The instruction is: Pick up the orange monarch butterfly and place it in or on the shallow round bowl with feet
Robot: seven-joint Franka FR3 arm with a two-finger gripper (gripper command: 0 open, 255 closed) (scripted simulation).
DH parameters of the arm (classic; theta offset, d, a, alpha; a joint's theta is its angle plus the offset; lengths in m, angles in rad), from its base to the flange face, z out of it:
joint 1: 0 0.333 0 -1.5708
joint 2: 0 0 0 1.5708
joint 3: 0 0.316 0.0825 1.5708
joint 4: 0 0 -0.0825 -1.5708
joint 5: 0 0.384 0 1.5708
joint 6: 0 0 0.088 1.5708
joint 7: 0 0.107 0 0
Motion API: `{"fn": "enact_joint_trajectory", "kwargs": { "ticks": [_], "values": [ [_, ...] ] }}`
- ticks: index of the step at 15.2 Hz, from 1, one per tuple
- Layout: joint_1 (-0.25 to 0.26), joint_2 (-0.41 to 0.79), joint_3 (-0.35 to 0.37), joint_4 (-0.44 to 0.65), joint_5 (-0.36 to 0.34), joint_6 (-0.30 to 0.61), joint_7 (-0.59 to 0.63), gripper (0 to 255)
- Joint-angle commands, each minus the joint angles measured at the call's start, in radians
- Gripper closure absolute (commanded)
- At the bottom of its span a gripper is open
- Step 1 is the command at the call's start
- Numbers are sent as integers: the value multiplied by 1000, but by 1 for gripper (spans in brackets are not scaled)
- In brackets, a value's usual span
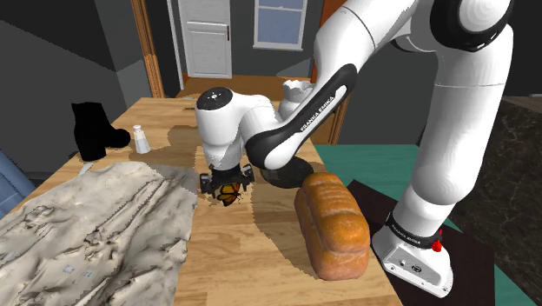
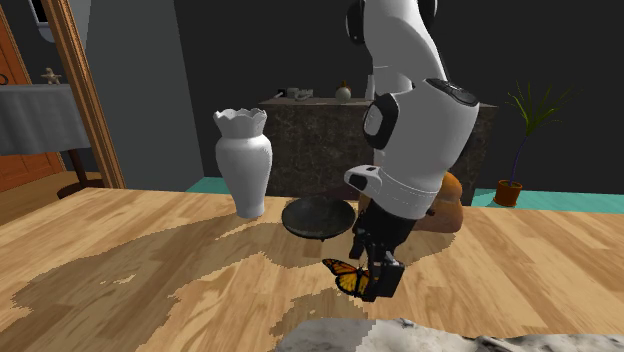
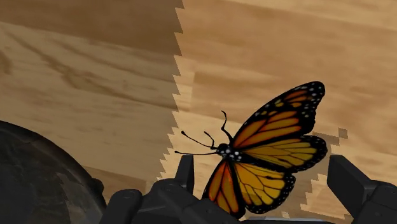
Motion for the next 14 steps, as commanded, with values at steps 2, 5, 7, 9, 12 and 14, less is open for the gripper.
{"fn": "enact_joint_trajectory", "kwargs": {
  "ticks": [2, 5, 7, 9, 12, 14],
  "values": [
    [6, 29, -18, -3, -37, 19, 21, 0],
    [6, 29, -18, -3, -37, 19, 21, 0],
    [6, 29, -18, -3, -37, 19, 21, 0],
    [6, 29, -18, -3, -37, 19, 21, 0],
    [6, 29, -18, -3, -37, 19, 21, 255],
    [6, 29, -18, -3, -37, 19, 21, 255]
  ]
}}
